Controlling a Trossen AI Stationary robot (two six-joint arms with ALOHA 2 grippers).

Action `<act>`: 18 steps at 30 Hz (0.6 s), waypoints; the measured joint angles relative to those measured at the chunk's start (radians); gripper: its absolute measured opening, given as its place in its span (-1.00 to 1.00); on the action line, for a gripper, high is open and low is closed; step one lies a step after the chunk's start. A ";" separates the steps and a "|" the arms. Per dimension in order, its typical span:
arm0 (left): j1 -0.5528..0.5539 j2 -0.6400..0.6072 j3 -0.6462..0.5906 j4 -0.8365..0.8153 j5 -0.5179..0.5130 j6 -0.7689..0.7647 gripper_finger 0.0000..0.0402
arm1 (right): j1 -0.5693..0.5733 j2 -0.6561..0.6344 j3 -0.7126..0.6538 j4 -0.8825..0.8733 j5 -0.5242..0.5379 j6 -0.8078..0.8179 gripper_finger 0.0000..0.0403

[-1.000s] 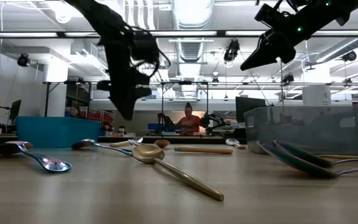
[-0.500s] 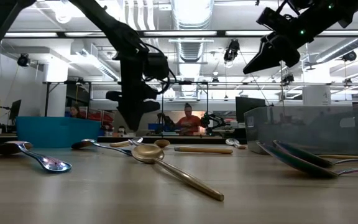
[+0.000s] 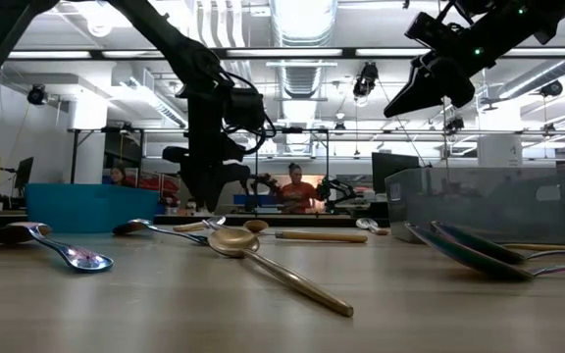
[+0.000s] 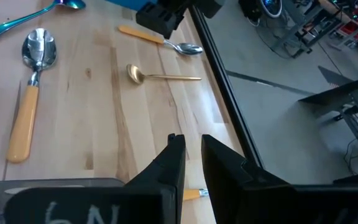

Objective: Sort silverware by color (type)
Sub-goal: Put the yellow spoon into the yellow bin

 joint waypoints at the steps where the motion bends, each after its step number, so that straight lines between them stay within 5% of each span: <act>1: 0.000 0.000 0.000 0.004 0.000 0.000 -0.34 | 0.000 0.000 0.000 0.000 0.000 0.000 -0.79; 9: 0.002 0.001 0.000 0.014 0.002 -0.026 -0.32 | 0.000 0.000 0.000 0.000 0.000 0.002 -0.79; 18: 0.002 0.060 0.000 0.016 0.003 -0.031 -0.05 | 0.000 0.000 0.000 0.000 0.000 0.002 -0.79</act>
